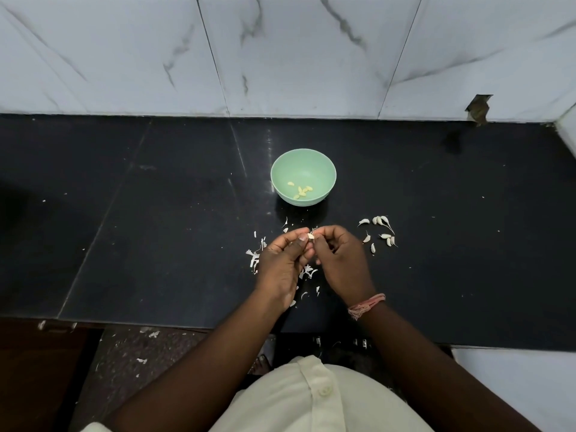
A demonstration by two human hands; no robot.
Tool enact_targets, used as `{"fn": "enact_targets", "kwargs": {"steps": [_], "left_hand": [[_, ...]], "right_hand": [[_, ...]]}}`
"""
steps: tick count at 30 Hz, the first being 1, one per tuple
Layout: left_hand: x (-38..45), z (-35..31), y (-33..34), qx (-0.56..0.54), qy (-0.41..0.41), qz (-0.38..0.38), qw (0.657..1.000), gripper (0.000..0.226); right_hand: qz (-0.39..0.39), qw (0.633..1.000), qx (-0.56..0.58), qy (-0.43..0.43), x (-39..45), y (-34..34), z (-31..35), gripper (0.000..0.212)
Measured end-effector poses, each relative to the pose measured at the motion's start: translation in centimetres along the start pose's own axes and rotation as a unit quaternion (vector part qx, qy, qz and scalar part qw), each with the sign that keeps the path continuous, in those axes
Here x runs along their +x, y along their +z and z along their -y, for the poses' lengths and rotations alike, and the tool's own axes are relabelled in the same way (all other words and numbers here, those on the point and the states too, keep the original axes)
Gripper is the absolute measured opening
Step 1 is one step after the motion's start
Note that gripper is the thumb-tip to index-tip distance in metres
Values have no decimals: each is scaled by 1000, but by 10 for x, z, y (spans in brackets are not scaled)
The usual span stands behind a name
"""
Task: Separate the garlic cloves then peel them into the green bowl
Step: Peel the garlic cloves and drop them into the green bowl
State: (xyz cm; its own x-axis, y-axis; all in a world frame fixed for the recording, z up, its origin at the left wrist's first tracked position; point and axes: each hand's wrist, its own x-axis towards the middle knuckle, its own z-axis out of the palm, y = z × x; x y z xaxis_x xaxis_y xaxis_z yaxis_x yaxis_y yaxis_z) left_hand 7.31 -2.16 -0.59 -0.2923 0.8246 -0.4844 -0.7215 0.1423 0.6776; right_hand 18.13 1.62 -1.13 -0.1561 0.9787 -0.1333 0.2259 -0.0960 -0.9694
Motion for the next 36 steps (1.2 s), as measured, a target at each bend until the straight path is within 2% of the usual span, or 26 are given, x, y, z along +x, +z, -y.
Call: {"fn": "enact_targets", "kwargs": {"steps": [6, 11, 13, 16, 21, 27, 33, 36], "left_hand": [[3, 1, 5, -7, 11, 0, 1000, 11], [2, 5, 4, 94, 54, 7, 994, 9], [0, 6, 4, 152, 82, 13, 985, 10], [-2, 2, 2, 216, 130, 12, 968, 9], [-2, -6, -3, 277, 173, 7, 945, 8], [-6, -8, -7, 360, 229, 4, 904, 15], [-4, -11, -4, 399, 206, -5, 893, 22], [-3, -11, -1, 381, 152, -6, 912, 25]], "right_hand": [[-26, 999, -14, 19, -1, 5, 1, 12], [-32, 998, 38, 40, -1, 4, 8, 7], [-35, 996, 59, 52, 0, 3, 10, 8], [3, 994, 85, 66, 4, -2, 15, 11], [39, 982, 159, 94, 4, -4, 18, 15], [69, 971, 191, 127, 8, -7, 23, 15], [64, 968, 203, 130, 8, -4, 22, 19], [70, 973, 184, 121, 9, -6, 20, 20]]}}
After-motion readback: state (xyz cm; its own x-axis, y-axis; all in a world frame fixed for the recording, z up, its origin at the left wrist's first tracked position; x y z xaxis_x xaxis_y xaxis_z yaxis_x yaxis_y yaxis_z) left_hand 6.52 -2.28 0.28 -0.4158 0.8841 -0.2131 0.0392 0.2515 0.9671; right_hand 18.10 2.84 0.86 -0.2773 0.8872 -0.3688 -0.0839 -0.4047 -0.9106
